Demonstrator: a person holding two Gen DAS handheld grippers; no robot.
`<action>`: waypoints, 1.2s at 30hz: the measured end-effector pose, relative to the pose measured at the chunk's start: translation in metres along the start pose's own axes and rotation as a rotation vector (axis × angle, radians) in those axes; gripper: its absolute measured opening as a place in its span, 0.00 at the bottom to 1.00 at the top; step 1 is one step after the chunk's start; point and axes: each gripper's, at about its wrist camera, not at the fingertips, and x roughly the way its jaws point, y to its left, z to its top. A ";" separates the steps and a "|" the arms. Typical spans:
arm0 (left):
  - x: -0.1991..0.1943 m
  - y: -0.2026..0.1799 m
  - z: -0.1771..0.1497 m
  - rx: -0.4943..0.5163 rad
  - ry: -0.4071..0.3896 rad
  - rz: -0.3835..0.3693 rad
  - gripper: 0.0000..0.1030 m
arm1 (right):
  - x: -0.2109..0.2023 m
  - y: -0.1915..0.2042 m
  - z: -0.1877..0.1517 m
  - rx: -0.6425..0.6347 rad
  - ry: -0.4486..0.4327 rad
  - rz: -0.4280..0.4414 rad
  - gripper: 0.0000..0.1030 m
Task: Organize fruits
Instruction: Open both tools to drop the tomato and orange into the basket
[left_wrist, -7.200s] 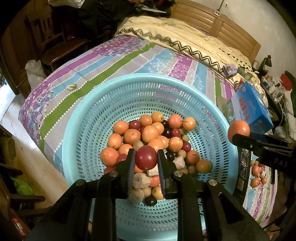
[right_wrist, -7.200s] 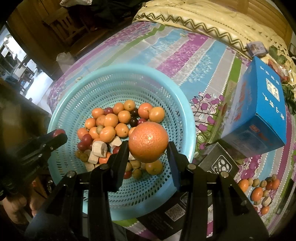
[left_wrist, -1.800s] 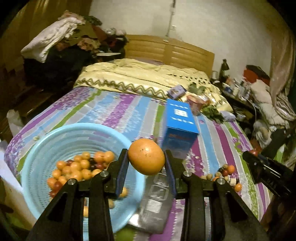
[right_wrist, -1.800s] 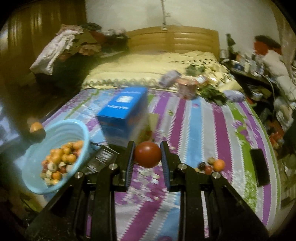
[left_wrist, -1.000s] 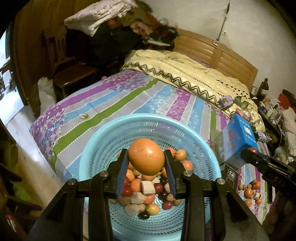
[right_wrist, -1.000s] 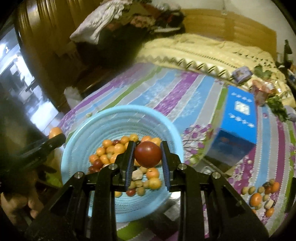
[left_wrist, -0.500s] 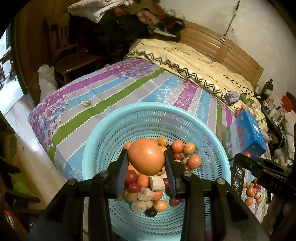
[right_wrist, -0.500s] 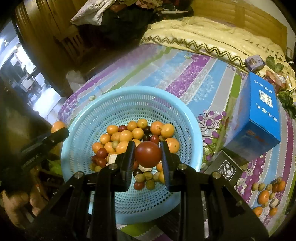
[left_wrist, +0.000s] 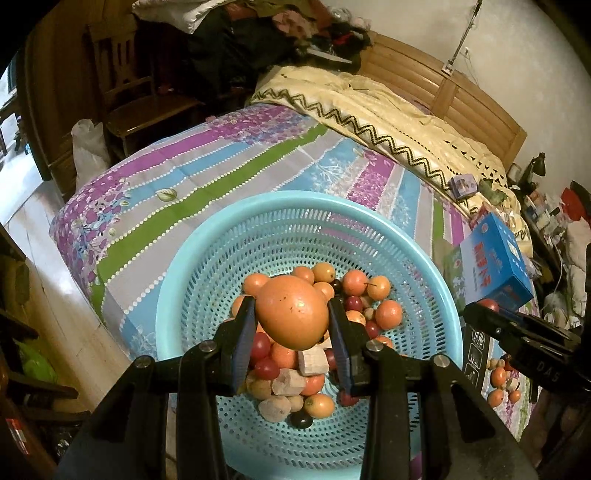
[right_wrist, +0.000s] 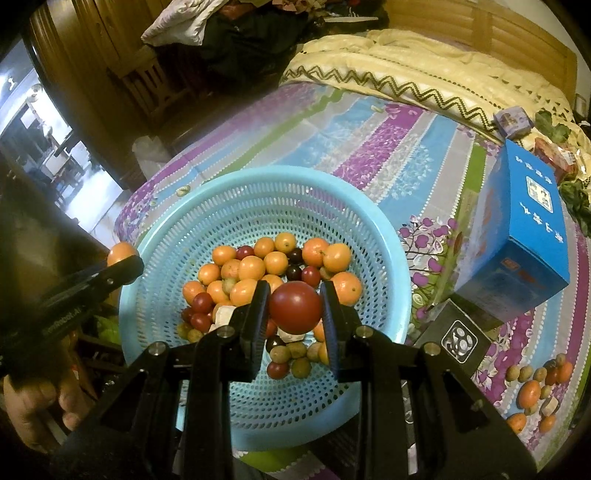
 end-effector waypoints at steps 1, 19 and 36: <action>0.001 0.000 0.000 0.001 0.001 0.000 0.38 | 0.001 0.000 0.000 0.000 0.000 0.000 0.27; 0.019 0.002 -0.003 0.012 0.047 0.021 0.60 | 0.006 -0.002 0.000 -0.004 -0.002 0.015 0.57; 0.016 -0.003 -0.001 0.021 0.023 0.032 0.71 | 0.003 -0.005 -0.002 0.007 -0.011 0.017 0.61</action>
